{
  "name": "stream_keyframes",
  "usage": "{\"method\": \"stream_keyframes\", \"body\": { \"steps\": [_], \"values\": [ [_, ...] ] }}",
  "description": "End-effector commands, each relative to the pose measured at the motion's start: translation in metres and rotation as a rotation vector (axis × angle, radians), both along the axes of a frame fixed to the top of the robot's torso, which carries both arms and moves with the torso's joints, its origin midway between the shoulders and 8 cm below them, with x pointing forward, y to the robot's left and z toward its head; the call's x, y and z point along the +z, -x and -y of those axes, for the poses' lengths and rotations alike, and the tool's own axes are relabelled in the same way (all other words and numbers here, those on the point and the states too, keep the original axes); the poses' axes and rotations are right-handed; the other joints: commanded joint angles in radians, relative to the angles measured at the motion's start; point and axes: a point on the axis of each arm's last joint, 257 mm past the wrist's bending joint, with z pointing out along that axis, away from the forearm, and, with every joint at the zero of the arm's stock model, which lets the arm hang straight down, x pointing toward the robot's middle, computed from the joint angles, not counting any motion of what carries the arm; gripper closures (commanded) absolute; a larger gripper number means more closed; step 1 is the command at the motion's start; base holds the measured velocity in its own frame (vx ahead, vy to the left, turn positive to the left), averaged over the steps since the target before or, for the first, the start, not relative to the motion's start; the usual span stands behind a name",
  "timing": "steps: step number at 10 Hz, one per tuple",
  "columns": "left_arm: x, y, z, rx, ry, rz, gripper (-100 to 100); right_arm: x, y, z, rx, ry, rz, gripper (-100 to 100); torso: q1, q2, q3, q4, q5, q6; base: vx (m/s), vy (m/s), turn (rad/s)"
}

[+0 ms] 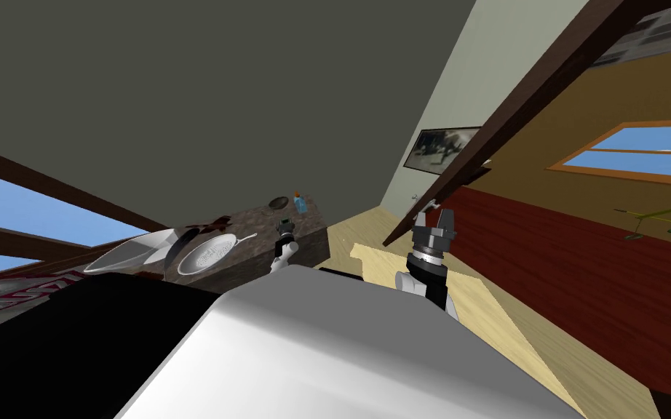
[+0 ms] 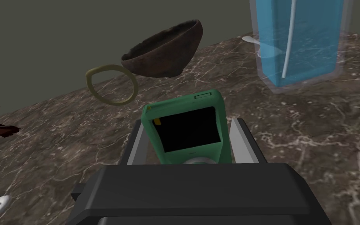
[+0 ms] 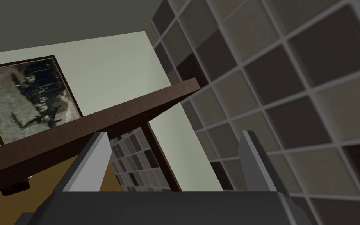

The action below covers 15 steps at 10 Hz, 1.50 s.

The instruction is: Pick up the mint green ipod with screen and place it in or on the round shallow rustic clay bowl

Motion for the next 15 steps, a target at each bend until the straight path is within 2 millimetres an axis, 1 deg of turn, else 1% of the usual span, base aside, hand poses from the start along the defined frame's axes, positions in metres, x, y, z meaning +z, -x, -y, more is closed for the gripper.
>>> {"method": "stream_keyframes", "body": {
  "steps": [1, 2, 3, 4, 7, 9, 12, 15],
  "values": [
    [-0.01, 0.0, 0.006, -0.02, -0.014, -0.04, 100, 0.0, 0.0, 0.0, 0.0, 0.0, 0.0, 0, 0.0, 0.0, 0.0, 0.0, 0.0, 0.0, -0.153, -0.094, 0.027],
    [-0.002, -0.009, 0.002, -0.034, -0.052, -0.053, 100, 0.0, 0.0, 0.0, 0.0, 0.0, 0.0, 0, 0.001, 0.0, -0.001, -0.002, 0.002, 0.0, -0.192, -0.049, -0.009],
    [0.009, -0.017, -0.007, -0.037, -0.084, -0.054, 100, 0.0, 0.0, 0.0, 0.0, 0.0, 0.0, 0, 0.004, 0.001, -0.001, -0.002, 0.002, 0.0, -0.181, -0.034, -0.078],
    [0.017, -0.021, -0.013, -0.036, -0.101, -0.052, 100, 0.0, 0.0, 0.0, 0.0, 0.0, 0.0, 0, 0.005, 0.0, -0.001, -0.002, 0.001, 0.0, -0.117, -0.017, -0.088],
    [0.043, -0.035, -0.038, -0.021, -0.152, -0.041, 100, 0.0, 0.0, 0.0, 0.0, 0.0, 0.0, 0, 0.008, -0.01, -0.007, -0.004, 0.002, 0.0, -0.042, -0.004, -0.083],
    [0.063, -0.043, -0.06, 0.0, -0.181, -0.031, 100, 0.0, 0.0, 0.0, 0.0, 0.0, 0.0, 0, 0.009, -0.013, -0.008, -0.004, 0.002, 0.001, -0.015, 0.018, -0.122],
    [0.091, -0.05, -0.098, 0.044, -0.21, -0.021, 100, 0.0, 0.0, 0.0, 0.0, 0.0, 0.0, 0, 0.011, -0.014, -0.008, -0.004, 0.002, 0.0, 0.008, 0.038, -0.114],
    [0.108, -0.05, -0.136, 0.096, -0.213, -0.029, 100, 0.0, 0.0, 0.0, 0.0, 0.001, 0.0, 0, 0.014, -0.016, -0.01, -0.004, 0.003, 0.0, 0.035, 0.074, -0.134]
  ]
}}
